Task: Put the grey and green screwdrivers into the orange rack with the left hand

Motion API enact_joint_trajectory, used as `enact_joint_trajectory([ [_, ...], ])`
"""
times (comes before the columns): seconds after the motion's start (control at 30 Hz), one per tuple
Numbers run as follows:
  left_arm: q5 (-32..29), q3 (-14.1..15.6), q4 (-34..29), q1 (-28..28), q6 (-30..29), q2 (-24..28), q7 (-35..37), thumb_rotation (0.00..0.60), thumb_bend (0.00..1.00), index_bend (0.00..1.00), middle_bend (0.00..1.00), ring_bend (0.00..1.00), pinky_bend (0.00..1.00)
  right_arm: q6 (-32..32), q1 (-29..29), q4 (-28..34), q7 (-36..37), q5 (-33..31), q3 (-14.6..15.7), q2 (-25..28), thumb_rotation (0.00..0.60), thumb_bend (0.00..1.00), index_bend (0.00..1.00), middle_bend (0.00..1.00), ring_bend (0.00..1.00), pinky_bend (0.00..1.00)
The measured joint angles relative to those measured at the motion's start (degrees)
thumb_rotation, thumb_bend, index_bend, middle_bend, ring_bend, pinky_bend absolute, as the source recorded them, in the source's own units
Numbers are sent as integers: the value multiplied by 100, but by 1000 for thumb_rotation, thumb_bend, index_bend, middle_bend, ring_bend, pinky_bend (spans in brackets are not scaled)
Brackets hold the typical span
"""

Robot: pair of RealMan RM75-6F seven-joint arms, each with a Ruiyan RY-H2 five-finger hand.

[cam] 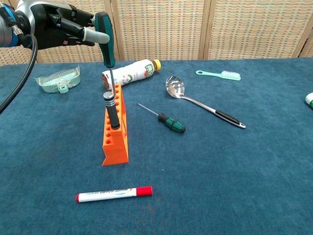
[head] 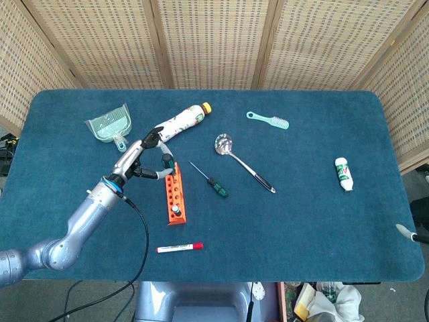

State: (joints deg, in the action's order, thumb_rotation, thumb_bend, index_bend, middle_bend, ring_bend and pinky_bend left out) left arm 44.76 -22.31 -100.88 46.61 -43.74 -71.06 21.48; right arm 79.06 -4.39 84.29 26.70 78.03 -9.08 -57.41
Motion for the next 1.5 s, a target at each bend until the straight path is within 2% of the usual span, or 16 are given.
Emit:
enact_joint_trajectory([
  [0.2,295,200,193,-52,-123,-187,-215,600,495,625,0,0,0,-1,2,0,18,5,1,6,600,0,18,0,0,0],
  [0.47,527,378,595,-136,-75,-551,-142,600,495,625,0,0,0,-11,2,-4,29,5,4,8,600,0,18,0,0,0],
  [1.1,521,369,900,-147,142,-717,-153,600,495,625,0,0,0,-34,-2,-23,75,-1,1,15,600,0,18,0,0,0],
  [1.33,564,351,921,-169,241,-682,-115,600,495,546,0,0,0,-30,-6,-3,19,-1,4,6,600,0,18,0,0,0],
  [1.4,599,347,913,-181,278,-658,-89,600,467,491,0,0,0,-29,-7,-3,14,-4,2,4,600,0,18,0,0,0],
  [1.5,619,344,913,-190,338,-623,-70,600,320,415,0,0,0,-30,-6,-2,15,-3,3,5,600,0,18,0,0,0],
])
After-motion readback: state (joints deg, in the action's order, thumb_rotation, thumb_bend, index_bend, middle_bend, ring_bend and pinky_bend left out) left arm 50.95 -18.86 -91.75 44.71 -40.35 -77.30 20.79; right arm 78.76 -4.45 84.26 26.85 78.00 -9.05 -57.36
